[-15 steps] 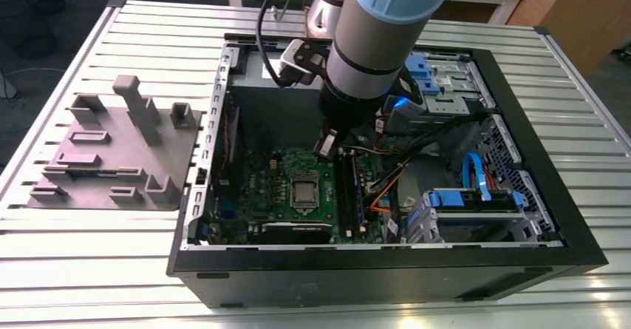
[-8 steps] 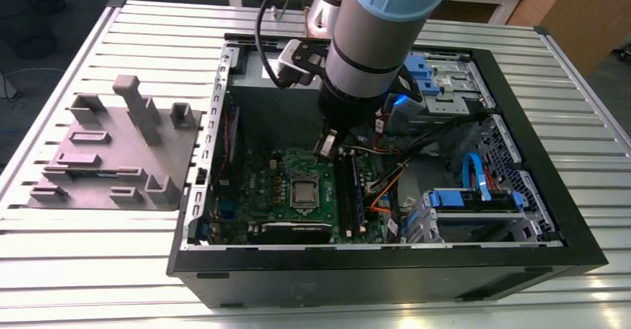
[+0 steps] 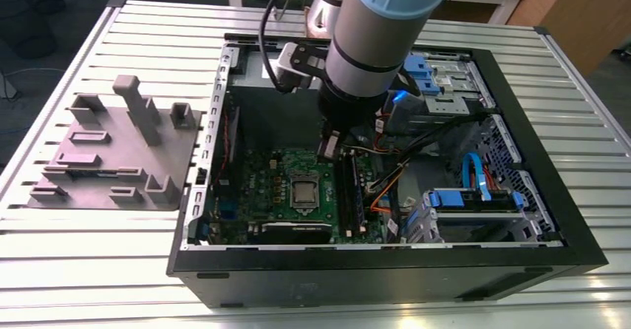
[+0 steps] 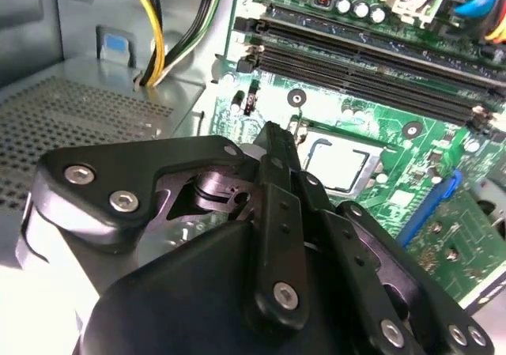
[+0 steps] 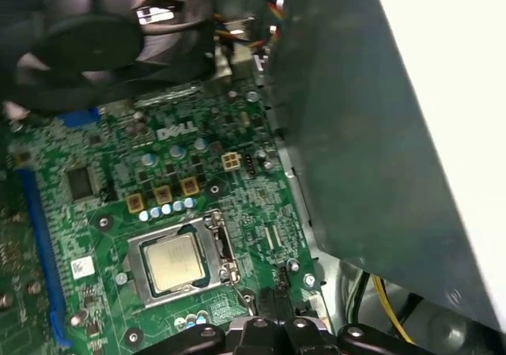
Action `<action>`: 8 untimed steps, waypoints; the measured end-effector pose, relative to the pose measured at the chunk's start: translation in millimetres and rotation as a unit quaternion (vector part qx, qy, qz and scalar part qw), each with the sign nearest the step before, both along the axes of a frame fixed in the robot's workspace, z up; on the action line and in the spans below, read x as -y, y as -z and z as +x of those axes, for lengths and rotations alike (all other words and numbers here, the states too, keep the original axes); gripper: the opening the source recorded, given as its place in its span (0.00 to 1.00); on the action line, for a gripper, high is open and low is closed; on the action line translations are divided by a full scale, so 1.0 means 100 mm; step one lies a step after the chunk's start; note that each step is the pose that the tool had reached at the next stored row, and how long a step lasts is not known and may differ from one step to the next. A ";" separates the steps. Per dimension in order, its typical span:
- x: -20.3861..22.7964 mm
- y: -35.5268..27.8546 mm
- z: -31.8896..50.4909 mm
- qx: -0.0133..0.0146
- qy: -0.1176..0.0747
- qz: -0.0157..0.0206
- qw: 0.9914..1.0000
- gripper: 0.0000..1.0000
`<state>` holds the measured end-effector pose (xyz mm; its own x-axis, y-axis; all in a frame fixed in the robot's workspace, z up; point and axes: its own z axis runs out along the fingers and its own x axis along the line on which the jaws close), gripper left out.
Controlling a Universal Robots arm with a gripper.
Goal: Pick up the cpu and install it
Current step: 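Install the first cpu locking lever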
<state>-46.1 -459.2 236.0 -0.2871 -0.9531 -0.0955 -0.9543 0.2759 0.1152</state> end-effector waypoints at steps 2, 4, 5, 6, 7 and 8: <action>0.000 0.003 0.000 0.000 -0.017 0.000 1.000 0.11; 0.000 0.005 0.000 0.000 -0.034 0.000 0.999 0.11; 0.002 0.007 0.000 0.000 -0.039 0.000 0.999 0.11; 0.009 0.008 0.001 0.001 -0.042 0.000 0.999 0.11; 0.017 0.008 0.001 0.001 -0.044 0.000 0.999 0.11; 0.025 0.008 0.001 0.001 -0.045 0.000 0.999 0.11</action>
